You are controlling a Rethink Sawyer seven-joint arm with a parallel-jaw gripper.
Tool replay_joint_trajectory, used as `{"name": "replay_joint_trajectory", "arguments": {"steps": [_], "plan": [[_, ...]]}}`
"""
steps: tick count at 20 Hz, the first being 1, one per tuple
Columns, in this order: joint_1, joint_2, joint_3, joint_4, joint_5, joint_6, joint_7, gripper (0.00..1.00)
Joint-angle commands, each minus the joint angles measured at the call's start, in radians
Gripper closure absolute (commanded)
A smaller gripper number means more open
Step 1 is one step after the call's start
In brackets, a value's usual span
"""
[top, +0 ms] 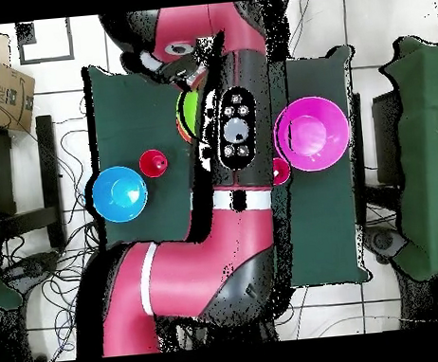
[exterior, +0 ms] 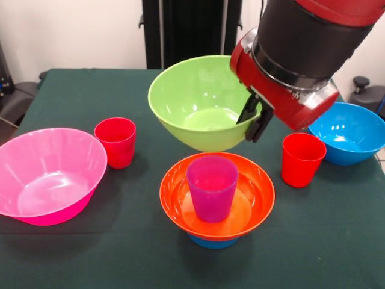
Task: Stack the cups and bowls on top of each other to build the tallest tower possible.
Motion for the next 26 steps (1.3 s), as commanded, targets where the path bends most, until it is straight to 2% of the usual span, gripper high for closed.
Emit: {"name": "replay_joint_trajectory", "arguments": {"steps": [1, 11, 18, 26], "plan": [[-0.019, 0.048, -0.005, -0.056, 0.020, 0.062, 0.113, 1.00], [-0.034, 0.094, -0.116, -0.114, 0.126, 0.067, 0.117, 1.00], [-0.050, 0.128, -0.235, -0.136, 0.245, 0.052, 0.113, 1.00], [-0.066, 0.178, -0.408, -0.151, 0.395, -0.006, 0.116, 1.00]]}}
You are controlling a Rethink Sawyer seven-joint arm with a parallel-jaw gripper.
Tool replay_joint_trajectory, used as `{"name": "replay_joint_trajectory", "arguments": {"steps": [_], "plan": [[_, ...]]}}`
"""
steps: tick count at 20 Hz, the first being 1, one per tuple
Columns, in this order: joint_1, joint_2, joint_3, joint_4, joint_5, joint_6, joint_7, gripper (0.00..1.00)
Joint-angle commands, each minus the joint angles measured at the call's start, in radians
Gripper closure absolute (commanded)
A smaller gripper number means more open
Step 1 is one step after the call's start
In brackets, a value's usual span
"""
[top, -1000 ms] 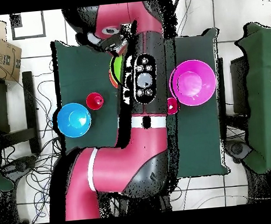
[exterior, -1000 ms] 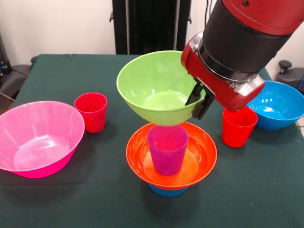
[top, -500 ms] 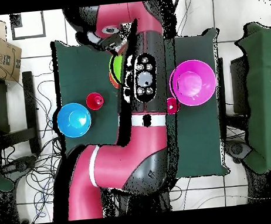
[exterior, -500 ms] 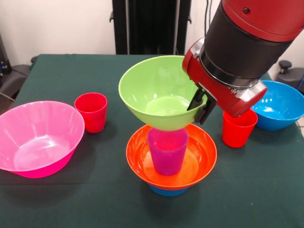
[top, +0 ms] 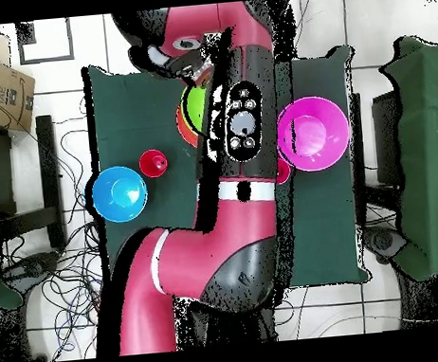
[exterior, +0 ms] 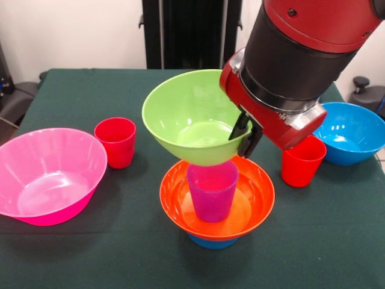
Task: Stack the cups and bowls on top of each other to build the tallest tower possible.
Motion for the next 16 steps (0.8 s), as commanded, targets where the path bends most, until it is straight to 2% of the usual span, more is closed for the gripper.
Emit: {"name": "replay_joint_trajectory", "arguments": {"steps": [1, 6, 14, 16], "plan": [[-0.019, 0.035, -0.127, -0.002, 0.095, -0.018, 0.120, 1.00], [-0.026, 0.065, -0.235, -0.009, 0.195, -0.056, 0.142, 1.00], [-0.057, 0.111, -0.479, -0.022, 0.439, -0.111, 0.163, 1.00], [-0.061, 0.122, -0.526, -0.018, 0.480, -0.136, 0.162, 1.00]]}}
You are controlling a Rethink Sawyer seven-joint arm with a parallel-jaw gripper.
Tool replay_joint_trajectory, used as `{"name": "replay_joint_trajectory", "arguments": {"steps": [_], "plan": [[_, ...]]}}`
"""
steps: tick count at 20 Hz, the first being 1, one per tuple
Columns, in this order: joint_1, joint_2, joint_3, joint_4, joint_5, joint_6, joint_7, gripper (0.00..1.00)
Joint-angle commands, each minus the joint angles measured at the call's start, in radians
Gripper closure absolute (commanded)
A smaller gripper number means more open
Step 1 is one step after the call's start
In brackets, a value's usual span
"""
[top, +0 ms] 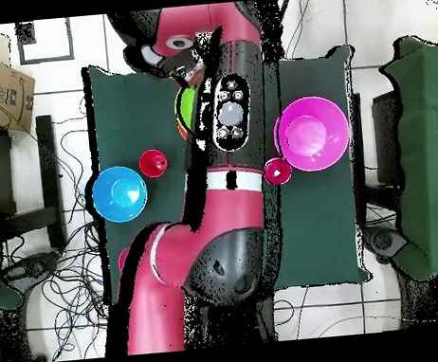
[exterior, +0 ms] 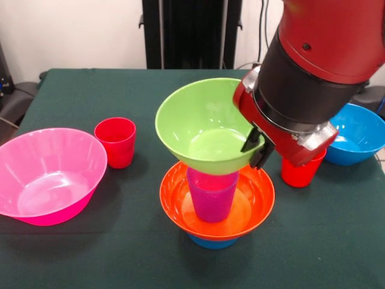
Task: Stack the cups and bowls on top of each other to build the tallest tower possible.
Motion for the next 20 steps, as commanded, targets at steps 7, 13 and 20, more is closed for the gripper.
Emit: {"name": "replay_joint_trajectory", "arguments": {"steps": [7, 13, 20], "plan": [[-0.033, 0.050, -0.272, 0.040, 0.205, -0.172, 0.128, 1.00], [-0.015, 0.051, -0.259, 0.086, 0.192, -0.221, 0.106, 1.00], [0.020, 0.018, -0.189, 0.157, 0.138, -0.222, 0.066, 1.00]]}}
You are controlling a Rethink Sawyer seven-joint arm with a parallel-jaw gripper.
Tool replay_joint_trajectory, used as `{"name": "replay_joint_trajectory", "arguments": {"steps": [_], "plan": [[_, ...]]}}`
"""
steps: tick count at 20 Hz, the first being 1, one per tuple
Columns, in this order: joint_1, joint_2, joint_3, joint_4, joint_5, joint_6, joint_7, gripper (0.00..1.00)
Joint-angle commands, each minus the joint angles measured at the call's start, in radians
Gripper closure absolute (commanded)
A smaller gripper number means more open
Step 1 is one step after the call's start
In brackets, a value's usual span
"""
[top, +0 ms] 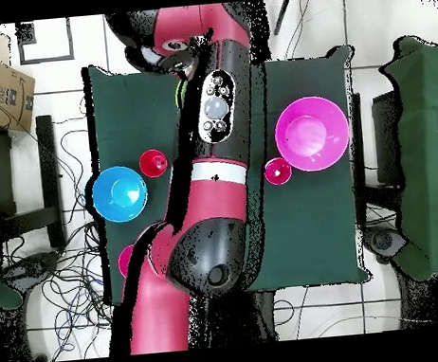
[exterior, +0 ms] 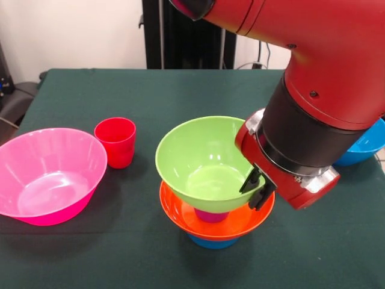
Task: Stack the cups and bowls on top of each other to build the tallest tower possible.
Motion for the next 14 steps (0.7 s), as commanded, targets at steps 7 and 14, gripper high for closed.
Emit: {"name": "replay_joint_trajectory", "arguments": {"steps": [7, 14], "plan": [[0.073, -0.116, 0.130, 0.255, -0.121, -0.040, -0.022, 1.00], [0.084, -0.149, 0.148, 0.299, -0.135, -0.030, -0.052, 1.00]]}}
